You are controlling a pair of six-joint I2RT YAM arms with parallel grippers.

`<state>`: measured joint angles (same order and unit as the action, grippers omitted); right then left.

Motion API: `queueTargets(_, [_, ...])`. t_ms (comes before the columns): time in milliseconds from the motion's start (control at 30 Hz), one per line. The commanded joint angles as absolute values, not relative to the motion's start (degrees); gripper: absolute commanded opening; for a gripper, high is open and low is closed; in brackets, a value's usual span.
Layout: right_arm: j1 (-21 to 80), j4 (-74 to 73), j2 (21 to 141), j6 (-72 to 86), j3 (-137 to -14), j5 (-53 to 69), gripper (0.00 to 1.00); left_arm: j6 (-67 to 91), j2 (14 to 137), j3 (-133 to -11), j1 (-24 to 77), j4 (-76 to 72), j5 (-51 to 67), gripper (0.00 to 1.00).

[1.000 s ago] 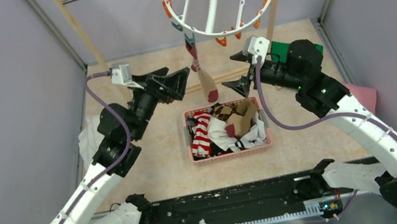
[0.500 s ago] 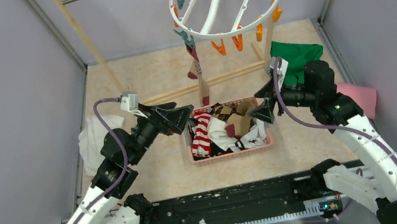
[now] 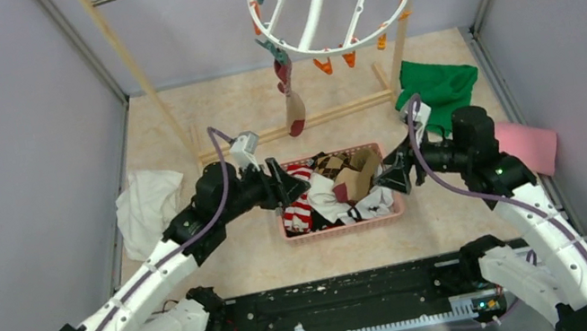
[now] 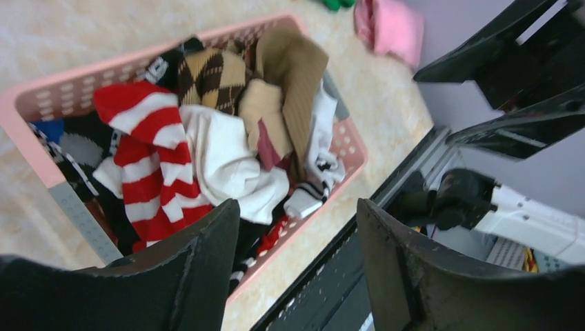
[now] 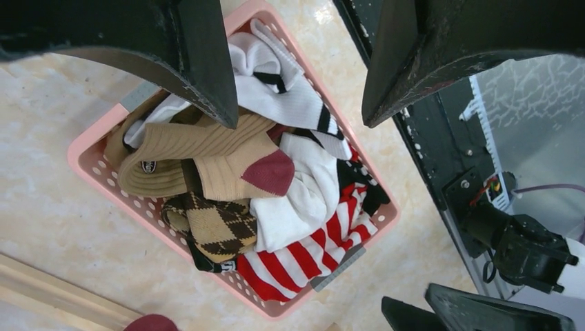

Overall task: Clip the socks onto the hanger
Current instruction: Pick up the sock from the bin.

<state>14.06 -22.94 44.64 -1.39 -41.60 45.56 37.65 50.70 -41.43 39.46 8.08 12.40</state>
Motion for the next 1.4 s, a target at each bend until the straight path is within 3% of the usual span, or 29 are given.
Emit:
queueTargets(0, [13.6, -25.3, 44.7, -5.2, -42.6, 45.2, 0.65, 36.4, 56.4, -46.6, 39.4, 11.0, 19.0, 0.66])
queueTargets(167, [13.1, -28.3, 46.7, -8.2, -43.6, 45.7, 0.63, 36.1, 62.7, -50.0, 40.3, 13.3, 20.0, 0.62])
queueTargets(300, [12.0, -28.9, 48.4, -9.3, -43.5, 46.3, 0.62, 36.0, 66.0, -52.4, 44.6, 12.0, 16.2, 0.66])
queueTargets(533, [9.1, -26.5, 50.5, -8.7, -43.5, 48.6, 0.6, 22.5, 72.5, -52.3, 52.8, 4.2, 7.3, 0.67])
queueTargets(900, [6.4, -22.8, 49.1, -6.0, -40.8, 51.4, 0.59, 5.7, 91.8, -70.7, 55.7, 19.1, -5.3, 0.71])
queueTargets(1167, [4.7, -22.9, 49.4, -5.4, -41.0, 52.0, 0.59, 2.6, 101.6, -82.7, 55.7, 34.2, -5.1, 0.52])
queueTargets(1367, [4.5, -22.5, 50.1, -5.4, -40.6, 52.3, 0.59, 4.0, 102.9, -83.9, 55.8, 37.9, -4.9, 0.52])
